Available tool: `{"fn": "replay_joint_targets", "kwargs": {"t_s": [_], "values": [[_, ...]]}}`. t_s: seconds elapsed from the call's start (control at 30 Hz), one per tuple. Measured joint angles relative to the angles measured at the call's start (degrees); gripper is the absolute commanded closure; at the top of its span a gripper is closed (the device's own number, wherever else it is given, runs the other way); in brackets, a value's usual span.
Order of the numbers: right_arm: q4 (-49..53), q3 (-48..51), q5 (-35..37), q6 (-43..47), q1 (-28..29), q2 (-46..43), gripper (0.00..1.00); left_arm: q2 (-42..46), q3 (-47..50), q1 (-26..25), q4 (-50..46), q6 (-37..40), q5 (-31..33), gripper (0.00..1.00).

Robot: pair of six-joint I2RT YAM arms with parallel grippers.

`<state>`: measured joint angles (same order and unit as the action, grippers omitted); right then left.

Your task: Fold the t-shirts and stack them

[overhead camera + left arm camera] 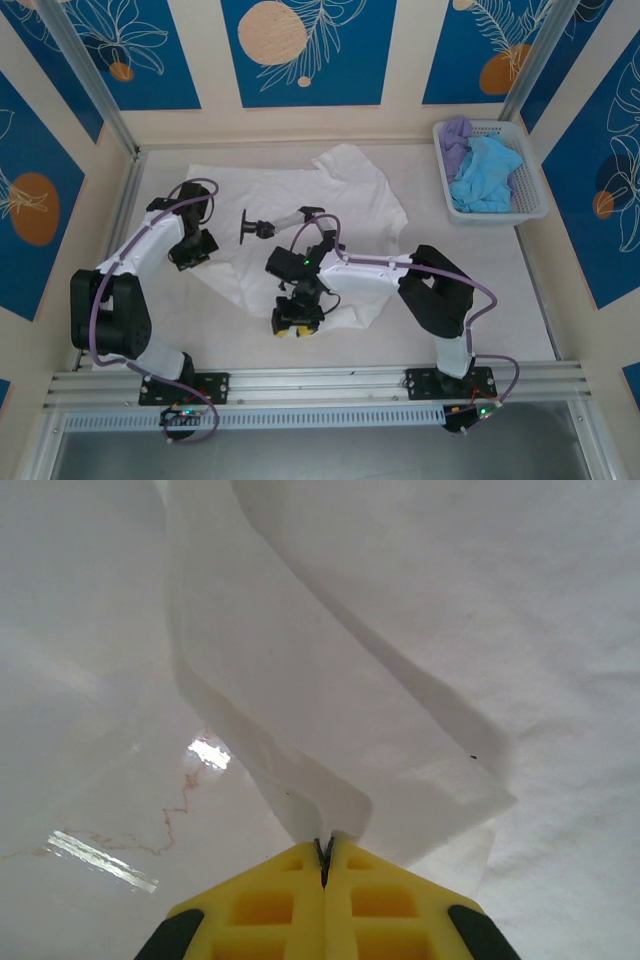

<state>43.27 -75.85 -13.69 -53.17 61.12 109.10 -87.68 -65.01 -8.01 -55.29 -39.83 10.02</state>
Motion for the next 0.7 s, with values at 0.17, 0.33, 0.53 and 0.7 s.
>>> {"fn": "replay_joint_targets", "kwargs": {"t_s": [0.17, 0.33, 0.53, 0.7], "values": [[-1.3, 4.2, 1.2, 0.0, -0.3, -6.9, 0.49, 0.0, 0.0, 0.0, 0.0, 0.0, 0.2, 1.0], [-2.8, 15.3, 4.2, -2.5, -4.1, -21.6, 0.58, 0.0, -0.1, 0.0, 0.0, 0.2, 0.2, 1.0], [-2.5, 26.7, 7.8, -3.1, -15.8, -28.3, 0.58, -0.4, -0.2, 0.0, 0.0, 0.8, 0.2, 1.0], [-3.0, 30.1, 8.2, -1.0, -20.5, -28.4, 0.54, -0.6, -0.2, 0.0, 0.0, 0.9, 0.2, 1.0]]}}
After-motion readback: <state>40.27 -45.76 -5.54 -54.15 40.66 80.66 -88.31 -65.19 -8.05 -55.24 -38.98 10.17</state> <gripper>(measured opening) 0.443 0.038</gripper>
